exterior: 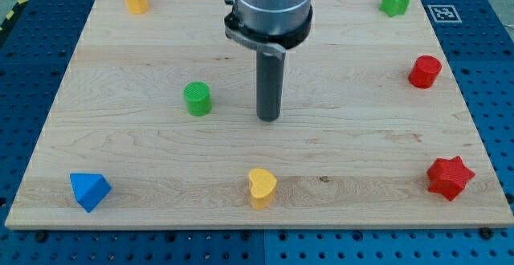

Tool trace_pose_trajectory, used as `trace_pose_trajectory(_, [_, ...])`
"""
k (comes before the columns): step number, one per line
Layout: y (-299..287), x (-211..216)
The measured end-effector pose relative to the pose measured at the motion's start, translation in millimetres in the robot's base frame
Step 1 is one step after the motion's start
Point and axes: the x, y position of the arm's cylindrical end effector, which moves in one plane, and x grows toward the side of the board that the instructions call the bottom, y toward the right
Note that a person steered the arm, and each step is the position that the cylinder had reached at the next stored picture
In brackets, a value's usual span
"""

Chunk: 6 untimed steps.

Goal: Slide yellow heart a bit up and left

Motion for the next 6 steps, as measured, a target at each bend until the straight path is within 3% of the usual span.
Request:
trace_pose_trajectory(1, [18,76])
trace_pose_trajectory(2, [25,103])
trace_pose_trajectory(4, [11,130])
trace_pose_trajectory(6, [-12,104])
